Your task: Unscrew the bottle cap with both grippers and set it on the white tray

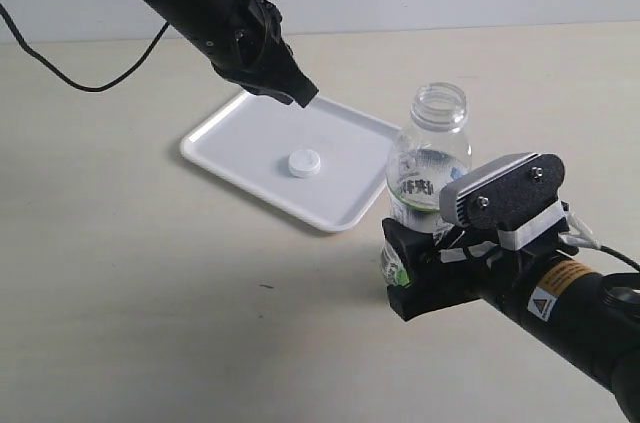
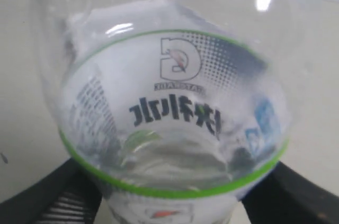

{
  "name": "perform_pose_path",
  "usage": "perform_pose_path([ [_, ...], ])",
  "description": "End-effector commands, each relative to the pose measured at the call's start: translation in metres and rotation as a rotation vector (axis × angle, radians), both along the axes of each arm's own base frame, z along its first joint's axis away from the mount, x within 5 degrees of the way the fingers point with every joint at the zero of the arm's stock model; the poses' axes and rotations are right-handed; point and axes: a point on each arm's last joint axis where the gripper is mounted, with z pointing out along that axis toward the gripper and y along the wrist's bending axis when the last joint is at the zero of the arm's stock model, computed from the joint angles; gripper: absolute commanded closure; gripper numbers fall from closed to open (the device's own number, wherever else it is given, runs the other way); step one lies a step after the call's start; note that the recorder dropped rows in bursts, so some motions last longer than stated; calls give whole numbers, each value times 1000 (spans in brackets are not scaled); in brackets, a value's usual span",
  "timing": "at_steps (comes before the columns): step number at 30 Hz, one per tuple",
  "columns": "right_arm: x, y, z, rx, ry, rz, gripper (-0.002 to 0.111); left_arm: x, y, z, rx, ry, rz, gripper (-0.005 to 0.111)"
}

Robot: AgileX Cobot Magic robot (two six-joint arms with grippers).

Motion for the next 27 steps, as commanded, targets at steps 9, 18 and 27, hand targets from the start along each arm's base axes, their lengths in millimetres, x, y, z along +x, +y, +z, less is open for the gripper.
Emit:
perform_pose_path([
  [9, -4, -1, -5, 11, 102, -14, 29, -4, 3, 9, -43, -15, 28, 107],
  [18, -16, -4, 5, 2, 231, 3, 29, -24, 24, 31, -143, -181, 124, 107],
  [27, -38, -13, 23, 15, 334, 29, 30, -67, 63, 47, -267, -385, 266, 107],
])
